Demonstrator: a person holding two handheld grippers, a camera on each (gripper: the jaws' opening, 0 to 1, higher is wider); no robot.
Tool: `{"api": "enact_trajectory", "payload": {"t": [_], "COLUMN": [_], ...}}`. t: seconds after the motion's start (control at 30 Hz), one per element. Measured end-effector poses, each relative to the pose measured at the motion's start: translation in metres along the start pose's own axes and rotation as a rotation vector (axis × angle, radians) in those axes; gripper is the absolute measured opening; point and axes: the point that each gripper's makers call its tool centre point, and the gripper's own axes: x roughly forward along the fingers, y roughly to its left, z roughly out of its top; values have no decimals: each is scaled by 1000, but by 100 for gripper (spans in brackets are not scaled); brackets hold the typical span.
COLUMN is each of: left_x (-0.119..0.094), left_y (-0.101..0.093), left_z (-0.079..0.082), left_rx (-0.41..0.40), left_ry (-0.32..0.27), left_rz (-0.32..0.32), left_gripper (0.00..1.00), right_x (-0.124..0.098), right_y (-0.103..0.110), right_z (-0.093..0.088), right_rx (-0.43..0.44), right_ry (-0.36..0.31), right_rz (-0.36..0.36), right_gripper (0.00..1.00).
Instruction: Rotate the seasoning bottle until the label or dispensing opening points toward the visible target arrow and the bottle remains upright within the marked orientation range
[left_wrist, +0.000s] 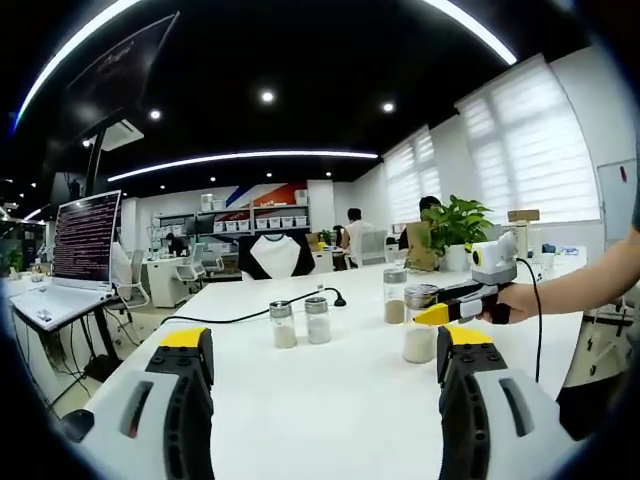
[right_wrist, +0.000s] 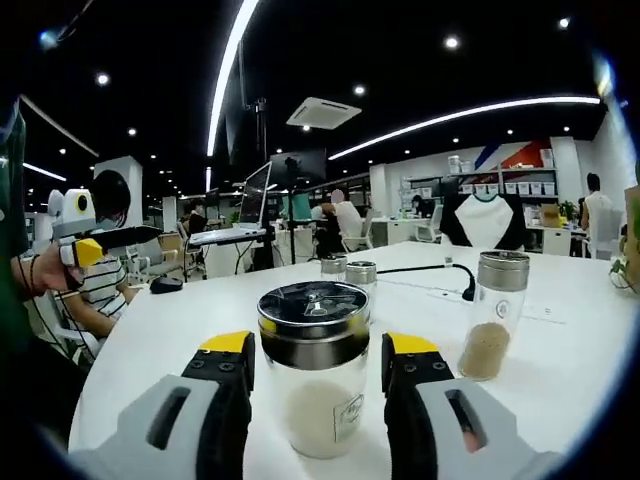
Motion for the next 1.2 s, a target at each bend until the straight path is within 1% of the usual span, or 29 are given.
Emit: {"api": "enact_trajectory", "payload": {"t": [0.07, 0.17, 0.2, 0.23, 0.27, 0.3, 0.33, 0.47, 0.8, 1.0, 1.1, 1.2], "left_x": [-1, -1, -2, -2, -2, -2, -1, -1, 0, 0, 0, 0], "left_y": [1, 2, 2, 1, 1, 1, 1, -1, -4, -5, -9, -9], "left_z": [-1, -2, -2, -2, -2, -2, -3, -4, -5, -8, -9, -9], "left_rx": [-1, -11, -12, -11, -9, -9, -11, -11, -16, -21, -27, -31], "left_ry": [3, 3, 3, 3, 2, 3, 5, 5, 7, 12, 14, 11], "left_rz": [3, 4, 5, 3, 3, 3, 2, -2, -9, -13, -30, -30], "left_gripper": [98, 98, 98, 98, 98, 98, 98, 98, 97, 97, 97, 97], "right_x": [0, 0, 0, 1, 1, 1, 1, -1, -2, -2, -3, -3], "right_y": [-1, -1, -1, 0, 2, 6, 3, 3, 4, 4, 4, 4], "right_z": [-1, -3, -2, -3, -3, -3, -3, -5, -7, -7, -7, -7], "right_rx": [9, -24, -21, -12, -8, -12, -37, -58, -69, -68, -65, -65], "right_ry": [1, 14, 12, 14, 14, 12, 11, 19, 23, 39, 33, 32], "right_rz": [0, 7, 5, 13, 27, 45, 25, 24, 19, -1, -11, -33], "right_gripper": [48, 46, 46, 45, 41, 40, 40, 39, 38, 38, 38, 38]}}
